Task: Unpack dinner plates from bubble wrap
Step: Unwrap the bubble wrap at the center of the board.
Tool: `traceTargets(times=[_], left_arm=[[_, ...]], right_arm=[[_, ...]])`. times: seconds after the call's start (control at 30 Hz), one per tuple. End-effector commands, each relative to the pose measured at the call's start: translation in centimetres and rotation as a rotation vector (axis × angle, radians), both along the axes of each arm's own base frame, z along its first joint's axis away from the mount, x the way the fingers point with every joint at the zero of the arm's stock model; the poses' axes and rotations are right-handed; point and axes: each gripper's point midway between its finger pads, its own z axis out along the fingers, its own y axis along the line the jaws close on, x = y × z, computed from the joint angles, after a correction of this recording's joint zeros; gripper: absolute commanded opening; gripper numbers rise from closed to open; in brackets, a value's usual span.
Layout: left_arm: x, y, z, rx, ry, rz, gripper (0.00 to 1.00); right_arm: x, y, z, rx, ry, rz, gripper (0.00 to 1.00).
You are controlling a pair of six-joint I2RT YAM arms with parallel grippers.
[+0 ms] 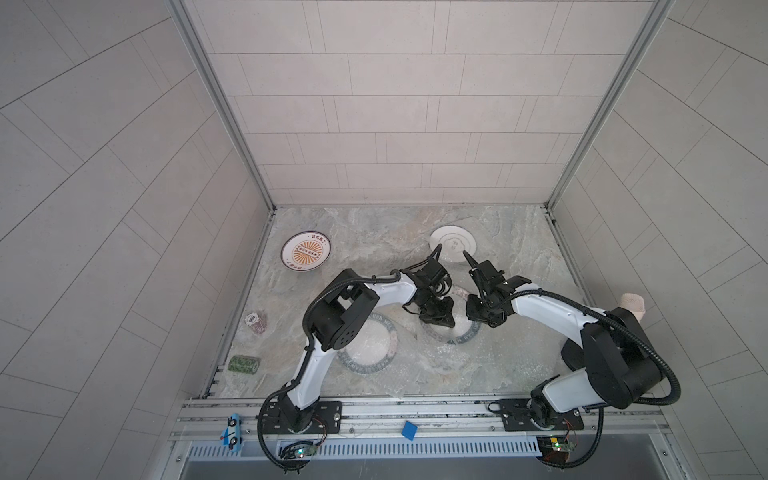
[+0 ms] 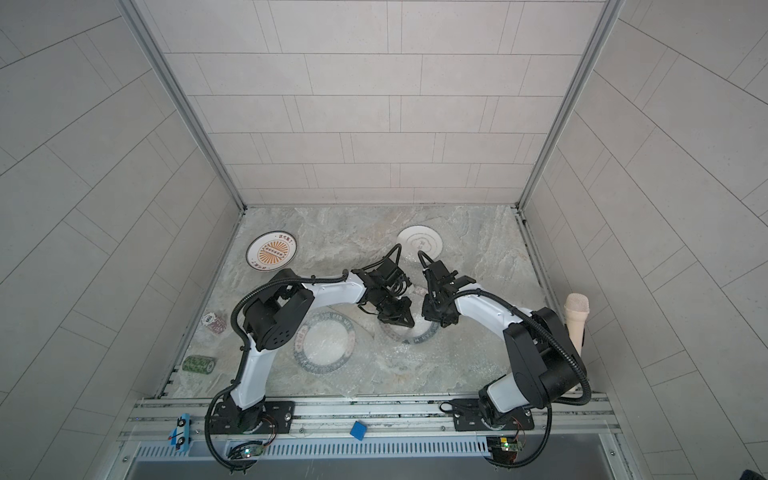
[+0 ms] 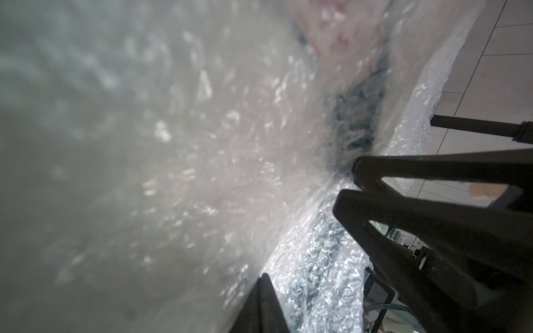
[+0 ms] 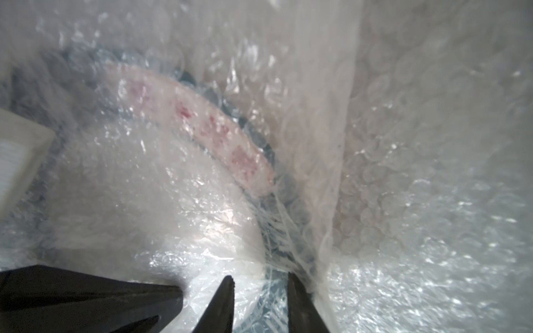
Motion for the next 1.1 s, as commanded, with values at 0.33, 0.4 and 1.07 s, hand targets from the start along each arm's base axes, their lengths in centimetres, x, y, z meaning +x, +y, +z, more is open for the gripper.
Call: traceTargets(times=[0.33,0.4,1.07], left_arm=[[-0.8,4.4,-5.3,0.181,0.061,0.058,0.07],[-0.8,4.4,-5.3,0.183,0.060,0.058,0.07],[-0.8,4.5,-5.3,0.183,0.053,0.065,0.07]], right_arm=[[0.2,-1.1,-0.2,-0.032,-0.037,-0.113,0.43],[0.1,-1.2,1.2,-0.035,-0.068,-0.105,0.43],[-1.6,-2.4,1.1,-0.058,-0.072,-0.138,0.39]])
